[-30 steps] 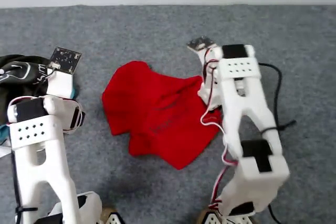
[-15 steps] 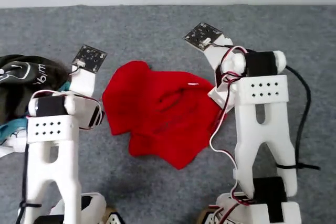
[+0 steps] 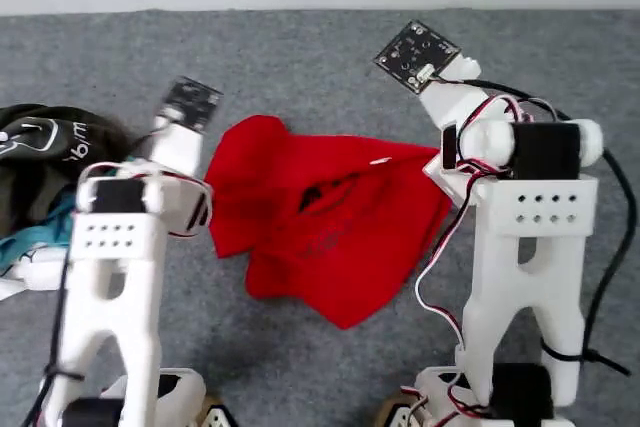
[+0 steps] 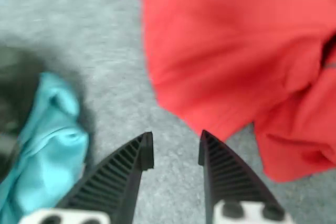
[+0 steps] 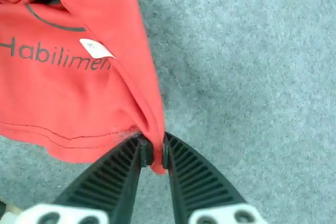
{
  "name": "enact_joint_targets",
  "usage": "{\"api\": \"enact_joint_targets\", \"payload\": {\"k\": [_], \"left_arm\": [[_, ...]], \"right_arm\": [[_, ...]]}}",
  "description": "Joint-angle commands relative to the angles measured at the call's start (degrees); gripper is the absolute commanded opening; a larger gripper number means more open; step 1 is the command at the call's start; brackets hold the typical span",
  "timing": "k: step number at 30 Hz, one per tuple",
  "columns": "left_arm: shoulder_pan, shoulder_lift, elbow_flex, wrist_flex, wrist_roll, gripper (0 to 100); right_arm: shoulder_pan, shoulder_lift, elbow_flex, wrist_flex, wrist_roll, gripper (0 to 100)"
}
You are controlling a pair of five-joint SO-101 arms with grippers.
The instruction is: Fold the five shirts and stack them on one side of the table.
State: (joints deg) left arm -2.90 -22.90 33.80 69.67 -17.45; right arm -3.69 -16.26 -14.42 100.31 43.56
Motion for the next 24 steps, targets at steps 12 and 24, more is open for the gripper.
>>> {"api": "enact_joint_targets", "payload": {"k": [12,24], "left_arm": [[-1.76,28.04,-10.33,4.22,-19.69,23],[-1.05,31.03,-12.00,0.09,-20.40,24]], "right_arm": [[0.75,-1.89,0.09,2.15,-2.64,1.0],[0.57,-1.54,0.26,2.15,-7.03,1.0]]}}
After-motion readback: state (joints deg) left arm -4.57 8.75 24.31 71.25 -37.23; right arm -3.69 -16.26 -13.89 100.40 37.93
